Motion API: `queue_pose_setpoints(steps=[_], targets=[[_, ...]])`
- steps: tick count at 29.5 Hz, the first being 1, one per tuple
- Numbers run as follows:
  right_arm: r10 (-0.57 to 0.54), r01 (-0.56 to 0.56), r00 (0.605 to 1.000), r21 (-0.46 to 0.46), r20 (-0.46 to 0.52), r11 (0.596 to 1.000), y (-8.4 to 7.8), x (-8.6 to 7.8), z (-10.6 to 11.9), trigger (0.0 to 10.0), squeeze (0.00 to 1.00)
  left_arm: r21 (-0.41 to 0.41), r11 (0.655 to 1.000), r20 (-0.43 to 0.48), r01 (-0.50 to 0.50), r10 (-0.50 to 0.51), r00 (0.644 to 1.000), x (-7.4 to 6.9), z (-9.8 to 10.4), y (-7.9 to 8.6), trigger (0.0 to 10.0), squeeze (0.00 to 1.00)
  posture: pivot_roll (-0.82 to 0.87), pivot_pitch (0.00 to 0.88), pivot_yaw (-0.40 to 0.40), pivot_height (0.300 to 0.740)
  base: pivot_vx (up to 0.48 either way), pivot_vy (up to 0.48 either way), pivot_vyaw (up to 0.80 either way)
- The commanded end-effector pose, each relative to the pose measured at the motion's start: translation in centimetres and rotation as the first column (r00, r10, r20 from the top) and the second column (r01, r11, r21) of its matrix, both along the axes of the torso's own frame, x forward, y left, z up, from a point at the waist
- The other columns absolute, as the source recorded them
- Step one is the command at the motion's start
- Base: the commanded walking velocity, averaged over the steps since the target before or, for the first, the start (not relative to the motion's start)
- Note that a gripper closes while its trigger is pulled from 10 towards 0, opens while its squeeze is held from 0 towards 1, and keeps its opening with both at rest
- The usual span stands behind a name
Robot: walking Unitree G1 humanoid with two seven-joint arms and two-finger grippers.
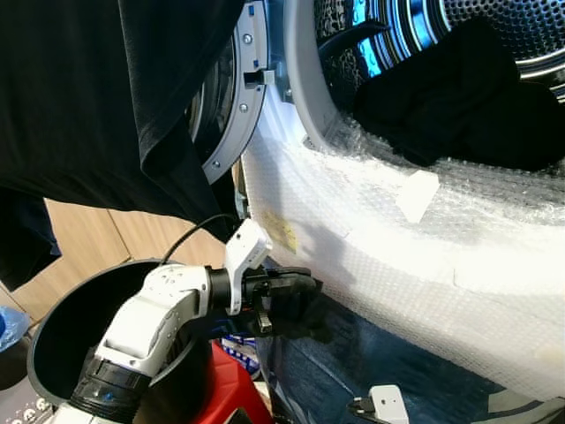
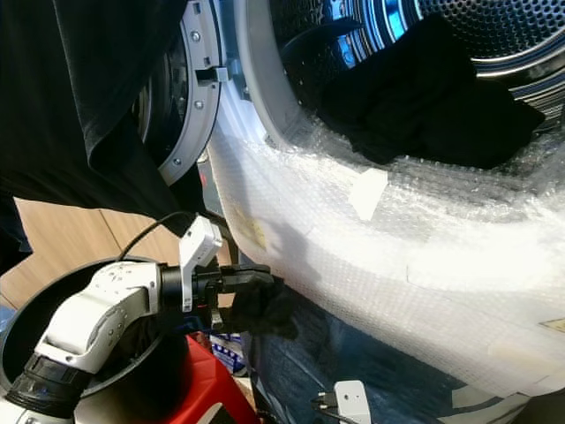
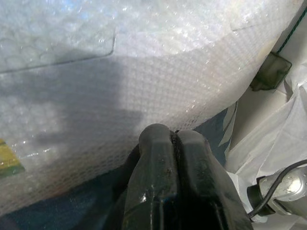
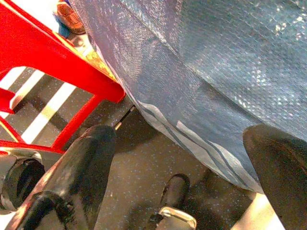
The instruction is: Clothes washing
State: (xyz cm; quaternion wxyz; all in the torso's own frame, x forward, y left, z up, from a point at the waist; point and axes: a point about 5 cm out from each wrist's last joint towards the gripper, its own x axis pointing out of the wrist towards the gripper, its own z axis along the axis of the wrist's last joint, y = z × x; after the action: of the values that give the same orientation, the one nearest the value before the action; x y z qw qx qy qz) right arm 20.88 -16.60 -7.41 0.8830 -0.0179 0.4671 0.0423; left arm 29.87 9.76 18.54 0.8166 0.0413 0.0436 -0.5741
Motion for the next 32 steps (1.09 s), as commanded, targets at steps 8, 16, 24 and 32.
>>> queue_pose_setpoints(steps=[8,16,24,32], targets=[[0.012,-0.012,1.000,0.001,-0.008,1.000,0.2,-0.3,-0.2,10.0,0.00,0.057,0.998,0.009,0.013,-0.014,1.000,-0.6,0.1,0.2,0.0,0.00,0.08,0.000,0.047,0.740,0.000,0.000,0.00],[0.174,-0.175,0.984,0.021,0.025,0.984,-0.5,-0.1,0.2,10.0,0.00,0.105,0.993,-0.050,-0.062,0.068,0.996,-1.0,-2.2,1.7,0.0,0.00,0.06,0.000,0.050,0.740,0.000,0.000,0.00],[0.352,-0.363,0.930,0.111,0.110,0.925,-2.3,0.7,1.6,10.0,1.00,0.138,0.987,-0.057,-0.080,0.089,0.994,-1.5,-2.9,2.0,0.0,0.00,0.08,0.000,0.034,0.740,0.000,0.000,0.00],[0.444,-0.492,0.858,0.164,0.260,0.855,-3.4,3.4,4.6,10.0,1.00,0.148,0.988,-0.084,-0.040,0.053,0.995,-2.3,-3.3,1.7,0.0,0.00,0.04,0.000,0.061,0.740,0.000,0.000,0.00]])
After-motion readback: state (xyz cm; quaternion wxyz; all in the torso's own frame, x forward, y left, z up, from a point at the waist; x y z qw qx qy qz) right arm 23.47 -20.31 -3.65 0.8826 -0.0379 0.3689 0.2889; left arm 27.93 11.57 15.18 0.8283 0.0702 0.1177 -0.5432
